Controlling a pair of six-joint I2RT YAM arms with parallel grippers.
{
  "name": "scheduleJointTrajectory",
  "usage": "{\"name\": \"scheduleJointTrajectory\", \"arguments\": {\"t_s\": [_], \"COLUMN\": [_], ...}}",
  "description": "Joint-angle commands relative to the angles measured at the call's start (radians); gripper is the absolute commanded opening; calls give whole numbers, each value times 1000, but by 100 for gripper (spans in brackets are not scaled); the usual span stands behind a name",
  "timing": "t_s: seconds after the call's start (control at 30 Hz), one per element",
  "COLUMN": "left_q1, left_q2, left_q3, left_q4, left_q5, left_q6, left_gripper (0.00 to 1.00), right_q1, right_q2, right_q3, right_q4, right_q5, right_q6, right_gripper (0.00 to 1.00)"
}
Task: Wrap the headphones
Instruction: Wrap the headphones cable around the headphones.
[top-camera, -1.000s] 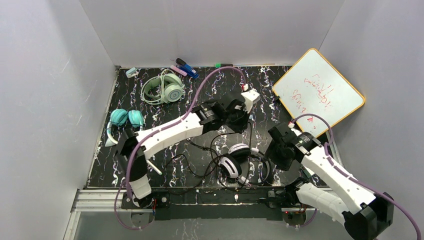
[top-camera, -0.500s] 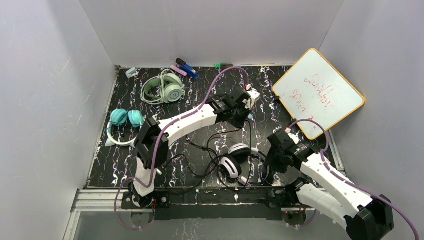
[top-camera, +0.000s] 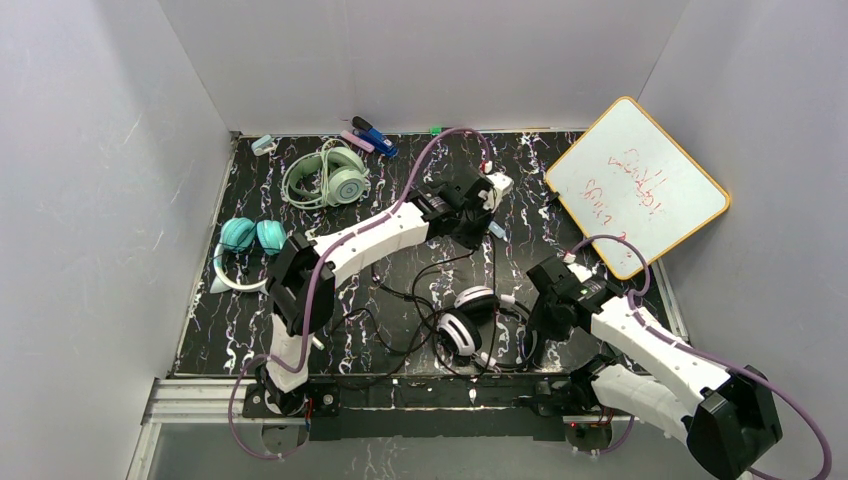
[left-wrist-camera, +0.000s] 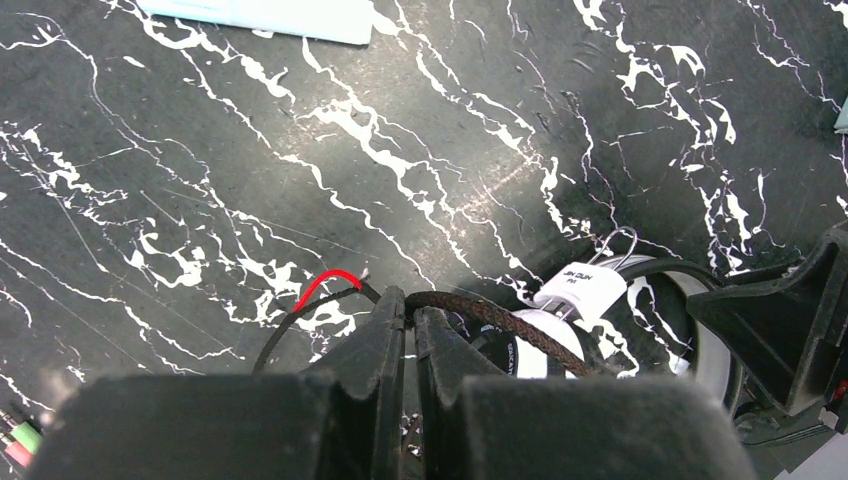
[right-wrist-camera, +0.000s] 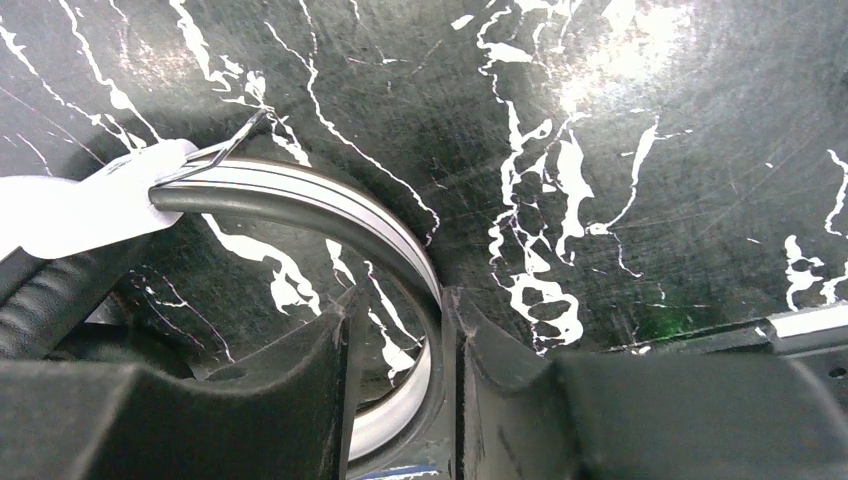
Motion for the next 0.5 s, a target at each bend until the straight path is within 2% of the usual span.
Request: {"name": "scheduleJointTrajectory", "arguments": {"t_s": [0.0, 0.17, 0.47], "left_q1": [31, 98, 222], "left_q2": [-26, -44, -95], "left_q3": [16, 6, -45], "left_q4": [-30, -42, -76], "left_q5": [15, 52, 54], "left_q6": [17, 16, 36], "left_gripper": [0, 0, 0], "right_q1": [9, 16, 31], "right_q2": [5, 53, 266], "right_q3": [-4, 59, 182], "right_q4": [83, 175, 398], "right_q5": [-5, -28, 15], "right_q6": [6, -52, -163], "right_gripper": [40, 40, 41]}}
